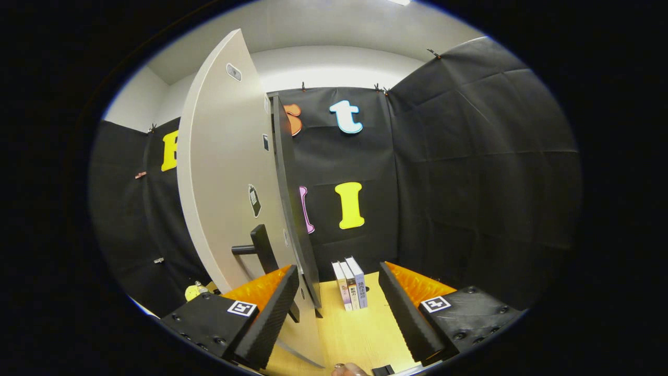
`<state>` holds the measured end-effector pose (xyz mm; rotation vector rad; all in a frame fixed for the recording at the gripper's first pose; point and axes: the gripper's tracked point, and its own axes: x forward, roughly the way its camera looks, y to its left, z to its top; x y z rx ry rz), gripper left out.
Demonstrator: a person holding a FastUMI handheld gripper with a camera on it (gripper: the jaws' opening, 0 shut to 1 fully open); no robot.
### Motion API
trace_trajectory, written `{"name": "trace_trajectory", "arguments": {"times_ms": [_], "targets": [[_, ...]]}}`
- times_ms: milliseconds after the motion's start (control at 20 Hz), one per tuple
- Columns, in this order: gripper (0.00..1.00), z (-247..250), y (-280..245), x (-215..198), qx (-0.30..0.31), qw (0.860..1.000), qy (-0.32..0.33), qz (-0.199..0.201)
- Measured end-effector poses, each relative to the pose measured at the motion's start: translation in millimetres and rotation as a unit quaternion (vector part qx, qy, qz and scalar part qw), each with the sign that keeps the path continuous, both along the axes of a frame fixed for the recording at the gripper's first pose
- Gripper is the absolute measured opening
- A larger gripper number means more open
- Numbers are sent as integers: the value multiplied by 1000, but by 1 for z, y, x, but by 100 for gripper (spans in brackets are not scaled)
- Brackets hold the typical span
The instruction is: Open the shoe cabinet door, grab the shoes and put them into the shoe cabinet, then close the shoe cabinet door.
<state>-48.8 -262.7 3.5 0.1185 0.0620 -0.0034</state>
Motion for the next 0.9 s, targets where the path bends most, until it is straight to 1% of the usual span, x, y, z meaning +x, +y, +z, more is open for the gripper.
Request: {"name": "trace_trajectory", "arguments": {"times_ms": [250,350,550,900], "targets": [[98,0,8,-1,2,1000,-6,-3],[98,-1,21,-4,5,1000,-5,0],[98,-3,53,-11,-2,1000,-7,1],[98,-10,129,-12,-4,1000,-3,18]]}}
